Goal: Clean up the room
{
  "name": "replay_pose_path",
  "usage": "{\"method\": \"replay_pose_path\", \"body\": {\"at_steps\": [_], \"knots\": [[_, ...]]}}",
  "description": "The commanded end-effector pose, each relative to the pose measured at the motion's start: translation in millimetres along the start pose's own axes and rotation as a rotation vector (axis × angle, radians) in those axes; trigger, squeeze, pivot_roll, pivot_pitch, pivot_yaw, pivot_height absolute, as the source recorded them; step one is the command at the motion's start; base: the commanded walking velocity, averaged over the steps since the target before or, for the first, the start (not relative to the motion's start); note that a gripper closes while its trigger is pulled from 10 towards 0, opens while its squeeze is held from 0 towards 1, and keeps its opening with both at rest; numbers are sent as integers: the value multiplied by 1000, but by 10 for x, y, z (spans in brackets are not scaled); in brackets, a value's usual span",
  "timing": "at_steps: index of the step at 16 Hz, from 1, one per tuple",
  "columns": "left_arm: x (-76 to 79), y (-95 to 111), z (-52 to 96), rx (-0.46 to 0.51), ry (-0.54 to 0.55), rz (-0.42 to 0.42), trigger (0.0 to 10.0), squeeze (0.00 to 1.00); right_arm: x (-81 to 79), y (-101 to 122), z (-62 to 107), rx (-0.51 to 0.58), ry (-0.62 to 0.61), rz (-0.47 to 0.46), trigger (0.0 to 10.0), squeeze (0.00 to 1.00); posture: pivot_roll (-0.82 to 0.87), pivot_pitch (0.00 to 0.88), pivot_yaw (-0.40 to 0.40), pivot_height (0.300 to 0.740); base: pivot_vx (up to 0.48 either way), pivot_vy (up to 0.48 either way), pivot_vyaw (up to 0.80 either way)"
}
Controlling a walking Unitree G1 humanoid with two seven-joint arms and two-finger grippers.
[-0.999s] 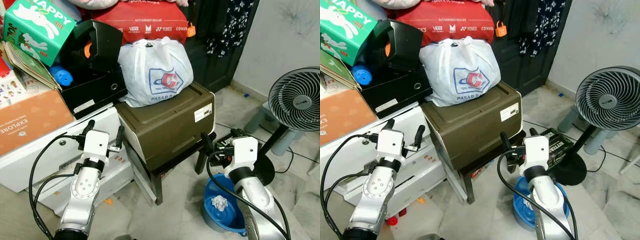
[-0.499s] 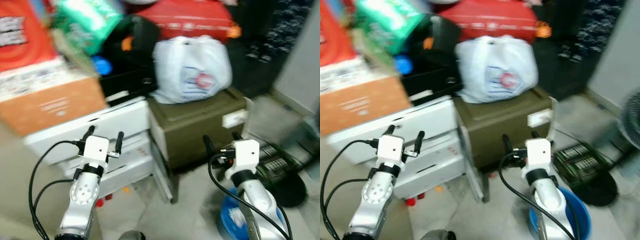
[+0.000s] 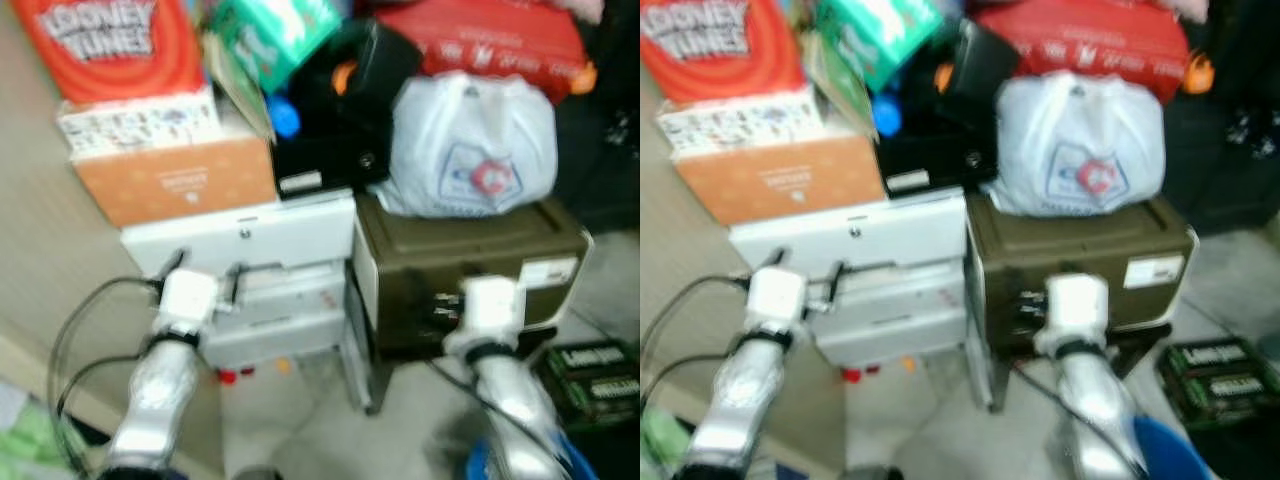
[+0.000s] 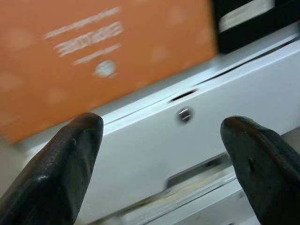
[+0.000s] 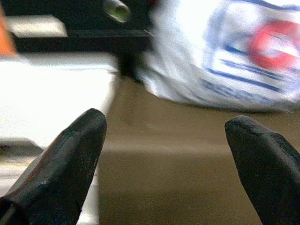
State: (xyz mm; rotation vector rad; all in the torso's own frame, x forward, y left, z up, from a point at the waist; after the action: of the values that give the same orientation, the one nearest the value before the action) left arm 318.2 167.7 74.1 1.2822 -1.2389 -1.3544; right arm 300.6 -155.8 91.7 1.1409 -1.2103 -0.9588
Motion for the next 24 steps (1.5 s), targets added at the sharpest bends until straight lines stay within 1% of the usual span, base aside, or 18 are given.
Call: {"method": "replay_pose_path", "body": {"at_steps": [1, 4, 10, 14, 18, 21, 24], "knots": [[43, 4, -2, 1, -8, 10, 10000, 0, 82, -38, 11, -14, -18, 15, 10000, 0, -96, 0, 53, 740, 0, 0, 800], [65, 14, -23, 5, -13, 16, 10000, 0, 84, -13, -28, -3, -18, 13, 10000, 0, -97, 0, 52, 740, 0, 0, 800], [66, 14, -35, 3, -11, 18, 10000, 0, 68, -5, -37, 1, -2, 13, 10000, 0, -96, 0, 47, 740, 0, 0, 800], [41, -16, -8, -6, 0, 23, 10000, 0, 50, -15, -17, -2, 6, 12, 10000, 0, -94, 0, 44, 740, 0, 0, 800], [15, -22, 17, -7, 16, 21, 10000, 0, 53, -53, 50, -16, 12, 19, 10000, 0, -96, 0, 40, 740, 0, 0, 800], [-37, -47, 74, -16, 42, 14, 10000, 0, 86, -74, 96, -26, 8, 23, 10000, 0, -101, 0, 42, 740, 0, 0, 750], [-105, -121, 205, -45, 69, 9, 10000, 0, 118, -144, 214, -54, 8, 34, 10000, 0, -98, 0, 40, 740, 0, 0, 538]]}}
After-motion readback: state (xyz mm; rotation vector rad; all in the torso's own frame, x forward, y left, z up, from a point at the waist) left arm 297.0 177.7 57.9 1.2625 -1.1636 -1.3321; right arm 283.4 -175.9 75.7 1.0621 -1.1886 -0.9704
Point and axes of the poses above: a point about 5 cm out from each wrist's last joint towards the gripper, its own z axis pointing back from the gripper into the wrist, its own y axis along the axis of the wrist's last joint, x = y × z, the point moved 6 cm from there along -z, pointing out of the wrist towards the gripper, and after that the axes turned 8 degrees about z, right-handed, at the moved point
